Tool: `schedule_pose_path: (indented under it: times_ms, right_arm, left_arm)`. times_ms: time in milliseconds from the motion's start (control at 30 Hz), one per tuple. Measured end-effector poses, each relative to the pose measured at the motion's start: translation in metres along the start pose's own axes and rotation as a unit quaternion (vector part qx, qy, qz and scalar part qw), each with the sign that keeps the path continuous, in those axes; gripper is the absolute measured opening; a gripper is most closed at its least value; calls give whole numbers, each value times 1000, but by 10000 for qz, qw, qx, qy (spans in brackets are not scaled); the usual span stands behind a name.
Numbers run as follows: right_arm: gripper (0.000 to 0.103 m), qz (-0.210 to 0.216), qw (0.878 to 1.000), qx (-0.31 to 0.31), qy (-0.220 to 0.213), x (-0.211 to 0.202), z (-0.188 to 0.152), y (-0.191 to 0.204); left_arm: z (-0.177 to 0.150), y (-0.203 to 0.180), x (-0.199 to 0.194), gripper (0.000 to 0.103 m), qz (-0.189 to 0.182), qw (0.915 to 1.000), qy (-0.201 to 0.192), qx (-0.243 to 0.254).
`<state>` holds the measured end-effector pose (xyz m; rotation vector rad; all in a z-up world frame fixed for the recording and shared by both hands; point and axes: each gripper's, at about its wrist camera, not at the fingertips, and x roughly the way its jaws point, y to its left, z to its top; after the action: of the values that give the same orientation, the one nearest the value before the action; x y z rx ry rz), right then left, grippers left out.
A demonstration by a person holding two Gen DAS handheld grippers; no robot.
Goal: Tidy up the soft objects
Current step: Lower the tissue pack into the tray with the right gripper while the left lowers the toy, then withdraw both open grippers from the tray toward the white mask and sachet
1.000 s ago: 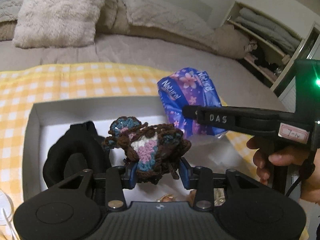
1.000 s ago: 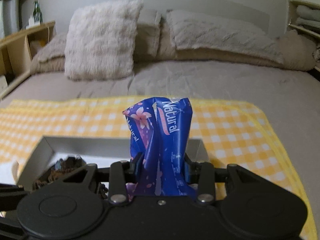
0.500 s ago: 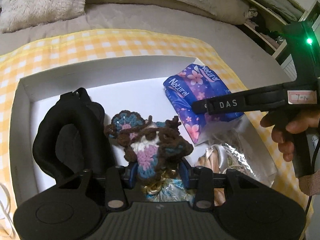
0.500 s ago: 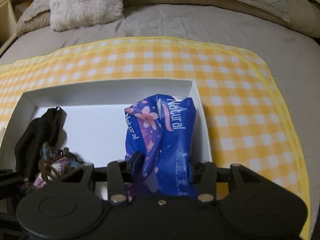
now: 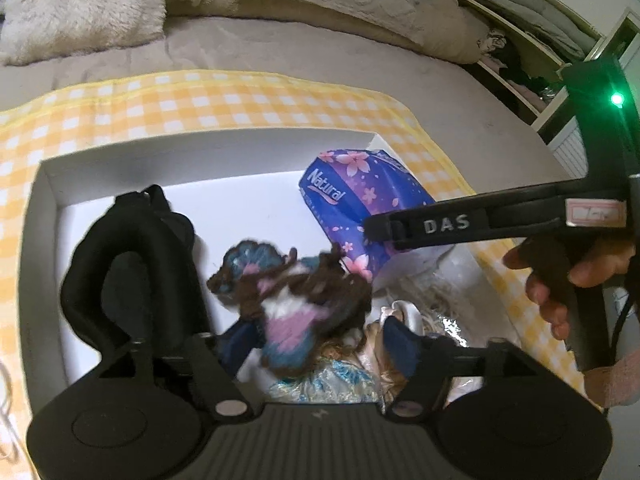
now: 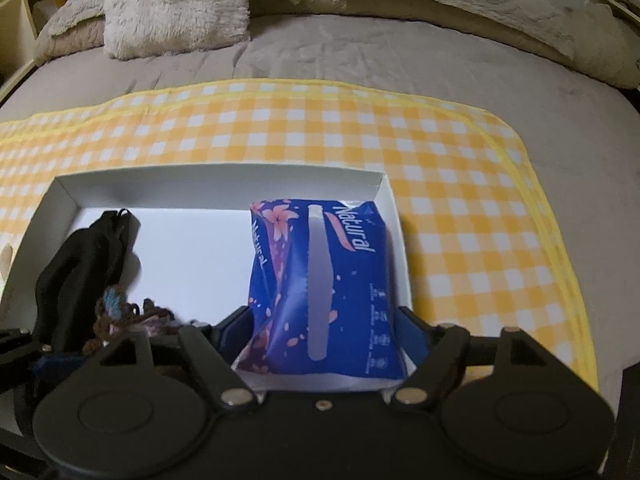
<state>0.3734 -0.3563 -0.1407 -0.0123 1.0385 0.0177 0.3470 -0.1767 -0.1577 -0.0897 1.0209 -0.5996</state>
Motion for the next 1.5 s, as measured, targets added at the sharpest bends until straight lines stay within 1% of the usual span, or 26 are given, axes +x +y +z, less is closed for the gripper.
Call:
schedule_pose_path:
  times_ms: [33, 100, 267, 600, 767, 933, 1133, 1233, 1267, 1300, 1400, 1500]
  right_arm:
    - [80, 23, 10000, 38, -26, -3, 0, -2]
    - [85, 43, 9999, 129, -100, -10, -1, -3]
    - [86, 47, 9992, 263, -306, -29, -5, -4]
    - [88, 95, 9958, 543, -728, -76, -19, -14]
    - [88, 127, 9945, 523, -895, -98, -28, -14]
    - [90, 197, 9931, 444, -1066, -121, -38, -10]
    - [95, 312, 9910, 291, -1265, -147, -52, -3]
    - [98, 308, 9903, 199, -1343, -158, -60, 0]
    - [101, 293, 9899, 171, -1374, -162, -63, 1]
    - [103, 262, 9893, 142, -1427, -165, -66, 2]
    - [103, 154, 9873, 139, -1576, -172, -77, 6]
    - [103, 231, 9864, 145, -1621, -179, -84, 10]
  left_arm:
    - [0, -1, -2, 79, 45, 10000, -13, 0]
    - [-2, -2, -8, 80, 126, 9999, -57, -47]
    - [-4, -3, -28, 90, 244, 9994, -206, -128]
    - [-7, -15, -68, 96, 614, 9965, -520, -210]
    - [-11, -20, -90, 101, 744, 9945, -696, -238]
    - [-17, -20, -111, 103, 920, 9917, -847, -286]
    - [-22, -17, -133, 103, 1082, 9879, -1042, -397]
    - [-26, -13, -143, 103, 1171, 9852, -1171, -441]
    - [-28, -11, -145, 103, 1188, 9845, -1215, -443]
    - [-30, -10, -148, 103, 1256, 9832, -1247, -443]
    - [-34, -9, -151, 103, 1583, 9785, -1248, -442]
    - [-39, -7, -159, 103, 1664, 9752, -1385, -465]
